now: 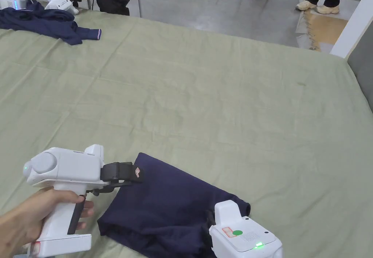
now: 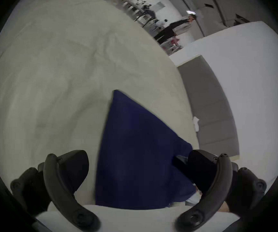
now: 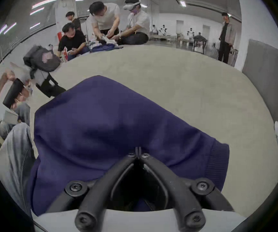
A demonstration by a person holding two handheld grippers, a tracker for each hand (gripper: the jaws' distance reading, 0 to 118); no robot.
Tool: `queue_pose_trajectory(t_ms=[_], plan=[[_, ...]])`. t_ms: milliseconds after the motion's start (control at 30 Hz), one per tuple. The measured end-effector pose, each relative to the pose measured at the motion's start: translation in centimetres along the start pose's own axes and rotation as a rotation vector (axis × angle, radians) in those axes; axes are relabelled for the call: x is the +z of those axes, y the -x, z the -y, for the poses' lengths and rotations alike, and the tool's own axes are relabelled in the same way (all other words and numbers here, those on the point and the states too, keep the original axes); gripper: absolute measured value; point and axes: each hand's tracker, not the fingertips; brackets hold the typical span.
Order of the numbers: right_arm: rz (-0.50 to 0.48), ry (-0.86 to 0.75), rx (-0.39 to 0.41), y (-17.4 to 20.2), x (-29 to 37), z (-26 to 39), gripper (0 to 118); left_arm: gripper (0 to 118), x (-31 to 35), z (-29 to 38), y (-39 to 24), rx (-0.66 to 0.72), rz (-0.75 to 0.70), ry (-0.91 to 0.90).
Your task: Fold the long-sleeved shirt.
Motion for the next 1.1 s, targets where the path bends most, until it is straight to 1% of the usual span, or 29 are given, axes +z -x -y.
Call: queue_pose_trajectory(t_ms=[33,67,100,133,167,200,233,267,300,333,367,400,467,533,567,600,700,767,833,900,967,1033,1100], plan=[[0.0,-0.002,-0.006,0.0,0.0,0.0,0,109,-0.6,-1.3,0.2,0.032,-0.01,0.015],[0.0,-0.003,-0.006,0.0,0.0,0.0,0,107,-1.6,-1.3,0.8,0.058,0.01,0.058],[0.003,-0.002,-0.001,0.0,0.0,0.0,0,99,-2.5,-0.9,1.1,0.082,0.025,0.109],[0.005,-0.001,0.003,0.1,0.1,0.0,0,98,-2.3,-0.4,0.8,0.039,0.035,0.073],[0.007,-0.002,0.004,0.1,0.3,-0.1,0,84,-2.0,-0.4,0.3,-0.047,0.084,0.031],[0.01,-0.003,0.001,0.0,0.5,-0.2,0,30,-1.9,-0.4,0.3,-0.037,0.129,0.022],[0.01,-0.006,-0.002,-0.1,0.7,-0.2,0,19,-2.6,-0.3,0.4,0.019,0.095,0.063],[0.008,-0.009,-0.007,-0.1,0.8,-0.3,0,19,-2.8,0.0,0.1,0.017,0.081,0.05],[0.014,-0.009,-0.008,0.0,1.0,-0.4,0,19,-2.4,0.6,-0.8,-0.031,0.079,0.022],[0.024,-0.019,-0.005,0.0,1.5,-0.6,0,19,-2.2,0.6,-1.0,-0.035,0.074,0.035],[0.027,-0.056,-0.011,0.1,2.3,-0.8,0,19,-1.6,0.4,-0.9,-0.024,0.075,0.03],[0.014,-0.093,-0.013,0.2,3.0,-1.2,0,19,-0.9,0.2,-0.7,-0.001,0.107,0.013],[0.01,-0.147,0.01,1.0,4.3,-2.4,0,19,0.8,-0.8,0.3,-0.001,0.113,0.001],[-0.024,-0.205,0.044,2.3,4.9,-4.2,0,19,3.0,-1.4,0.4,-0.036,0.088,-0.009],[-0.042,-0.231,0.051,3.3,5.1,-5.2,0,19,4.2,-1.5,0.5,-0.073,0.044,-0.036],[-0.067,-0.246,0.058,4.2,5.0,-6.1,0,19,5.6,-1.9,1.0,-0.074,0.021,-0.058],[-0.162,-0.265,0.117,8.3,3.1,-9.3,0,19,10.1,-3.4,3.4,-0.046,-0.043,-0.118],[-0.227,-0.267,0.168,11.8,1.0,-11.2,0,19,13.3,-4.5,5.2,-0.03,-0.098,-0.136],[-0.258,-0.257,0.207,15.3,-1.6,-13.3,0,19,16.2,-5.7,7.5,-0.027,-0.148,-0.159],[-0.331,-0.231,0.226,18.6,-4.0,-15.2,0,19,18.9,-7.1,9.8,0.002,-0.217,-0.181],[-0.392,-0.195,0.283,21.6,-6.7,-17.1,0,19,21.5,-8.5,12.0,0.021,-0.297,-0.201],[-0.392,-0.179,0.321,24.3,-8.8,-18.3,0,19,23.8,-9.8,14.4,0.067,-0.359,-0.237],[-0.418,-0.158,0.327,26.1,-10.6,-19.0,0,19,25.1,-10.4,15.8,0.101,-0.406,-0.252]])
